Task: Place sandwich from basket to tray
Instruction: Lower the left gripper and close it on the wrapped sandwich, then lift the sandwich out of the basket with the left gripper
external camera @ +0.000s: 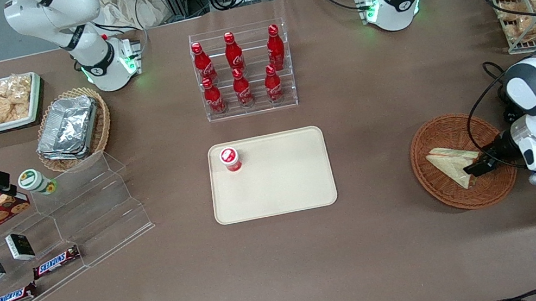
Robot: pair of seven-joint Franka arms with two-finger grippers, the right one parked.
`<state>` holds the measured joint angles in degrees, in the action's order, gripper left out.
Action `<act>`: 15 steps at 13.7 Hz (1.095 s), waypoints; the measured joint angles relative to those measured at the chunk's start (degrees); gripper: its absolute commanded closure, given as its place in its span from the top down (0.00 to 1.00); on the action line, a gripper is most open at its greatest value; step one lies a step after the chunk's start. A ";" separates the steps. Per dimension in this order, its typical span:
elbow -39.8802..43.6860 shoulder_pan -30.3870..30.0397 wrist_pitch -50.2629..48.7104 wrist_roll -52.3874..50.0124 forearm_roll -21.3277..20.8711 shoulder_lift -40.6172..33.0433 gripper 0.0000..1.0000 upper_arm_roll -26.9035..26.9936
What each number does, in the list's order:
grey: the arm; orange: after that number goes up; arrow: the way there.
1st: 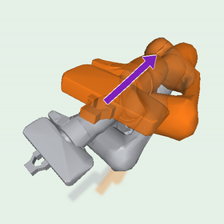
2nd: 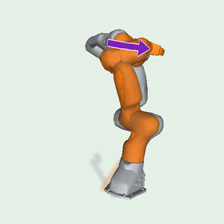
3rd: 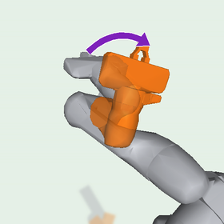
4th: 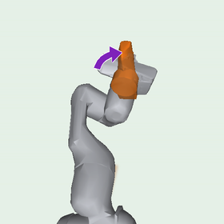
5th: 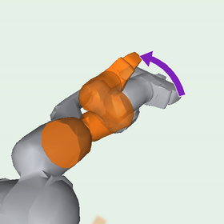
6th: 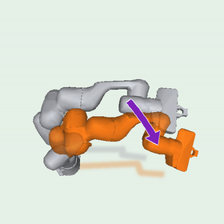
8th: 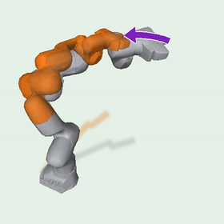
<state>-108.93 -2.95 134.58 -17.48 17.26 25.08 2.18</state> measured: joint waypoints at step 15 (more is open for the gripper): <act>15.74 3.58 -19.35 -0.51 -11.71 -4.81 0.16 -0.24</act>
<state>-93.19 0.63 115.23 -17.99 5.56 20.27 1.94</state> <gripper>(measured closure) 0.828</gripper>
